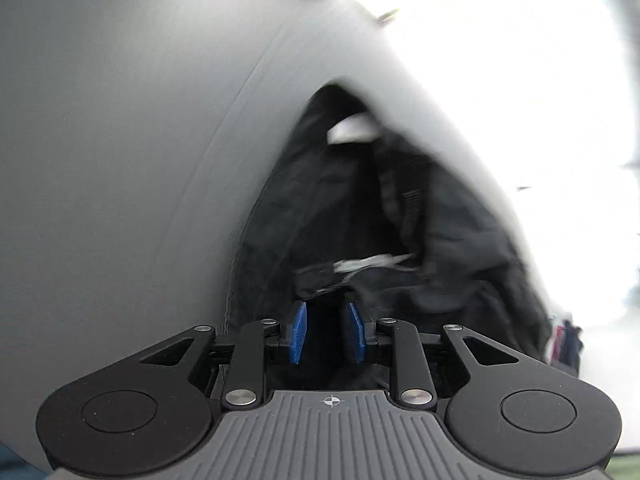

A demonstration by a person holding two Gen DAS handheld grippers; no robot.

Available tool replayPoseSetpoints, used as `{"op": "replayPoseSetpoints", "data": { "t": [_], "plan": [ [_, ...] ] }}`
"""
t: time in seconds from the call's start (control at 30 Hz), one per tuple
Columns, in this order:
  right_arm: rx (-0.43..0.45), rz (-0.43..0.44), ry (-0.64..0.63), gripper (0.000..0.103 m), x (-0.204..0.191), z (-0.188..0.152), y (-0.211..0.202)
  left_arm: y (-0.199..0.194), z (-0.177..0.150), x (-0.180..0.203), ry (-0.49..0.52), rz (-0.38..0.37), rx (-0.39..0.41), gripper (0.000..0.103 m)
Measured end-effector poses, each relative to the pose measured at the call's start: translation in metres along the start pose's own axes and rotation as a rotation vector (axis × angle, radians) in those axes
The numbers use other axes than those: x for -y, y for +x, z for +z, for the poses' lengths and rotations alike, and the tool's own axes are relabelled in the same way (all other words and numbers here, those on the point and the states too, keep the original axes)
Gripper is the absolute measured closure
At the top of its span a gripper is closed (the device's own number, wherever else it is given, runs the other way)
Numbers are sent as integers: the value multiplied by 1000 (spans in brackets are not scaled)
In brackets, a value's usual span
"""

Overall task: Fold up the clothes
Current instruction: 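Fold the jacket hem with the left tool toward the right tool holding the zipper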

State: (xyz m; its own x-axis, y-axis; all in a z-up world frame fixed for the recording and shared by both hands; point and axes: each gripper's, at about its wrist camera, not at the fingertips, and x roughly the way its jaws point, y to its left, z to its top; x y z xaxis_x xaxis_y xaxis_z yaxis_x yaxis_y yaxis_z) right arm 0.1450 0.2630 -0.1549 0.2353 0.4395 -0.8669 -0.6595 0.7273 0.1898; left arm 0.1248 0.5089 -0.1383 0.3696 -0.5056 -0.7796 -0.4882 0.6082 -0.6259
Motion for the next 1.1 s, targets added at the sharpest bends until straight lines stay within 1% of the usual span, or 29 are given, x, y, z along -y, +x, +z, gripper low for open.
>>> {"op": "replayPoseSetpoints", "data": {
  "t": [0.1,0.17,0.23,0.3,0.37,0.43,0.5,0.53,0.6,0.67,0.77,0.87,1.0,1.1],
  "plan": [
    [14,4,21,21,0,-1,-3,9,6,-9,-100,-100,-10,75],
    [26,15,40,21,2,-3,-4,11,8,-17,-162,-134,-14,75],
    [38,34,75,21,8,-4,-5,12,9,-28,-234,-185,-27,75],
    [44,47,104,21,11,-4,-5,14,5,-36,-305,-224,-17,74],
    [48,55,119,20,13,-3,-4,15,6,-41,-345,-253,-9,70],
    [52,60,119,18,13,-3,-3,18,6,-44,-385,-290,-4,67],
    [52,58,113,18,11,-3,-4,22,11,-44,-382,-284,-16,67],
    [51,57,111,17,10,-2,-4,25,12,-42,-378,-252,-31,67],
    [49,55,107,16,10,0,-3,30,12,-39,-374,-222,-61,66],
    [44,52,97,16,8,1,-2,31,12,-40,-382,-230,-69,62],
    [40,50,86,15,7,2,-2,36,14,-40,-398,-206,-62,61],
    [42,56,91,15,8,3,-1,39,17,-43,-421,-202,-73,60],
    [45,62,88,12,7,3,0,52,22,-46,-449,-193,-115,58],
    [44,58,76,11,6,3,1,63,24,-46,-470,-228,-160,56]
  ]
}}
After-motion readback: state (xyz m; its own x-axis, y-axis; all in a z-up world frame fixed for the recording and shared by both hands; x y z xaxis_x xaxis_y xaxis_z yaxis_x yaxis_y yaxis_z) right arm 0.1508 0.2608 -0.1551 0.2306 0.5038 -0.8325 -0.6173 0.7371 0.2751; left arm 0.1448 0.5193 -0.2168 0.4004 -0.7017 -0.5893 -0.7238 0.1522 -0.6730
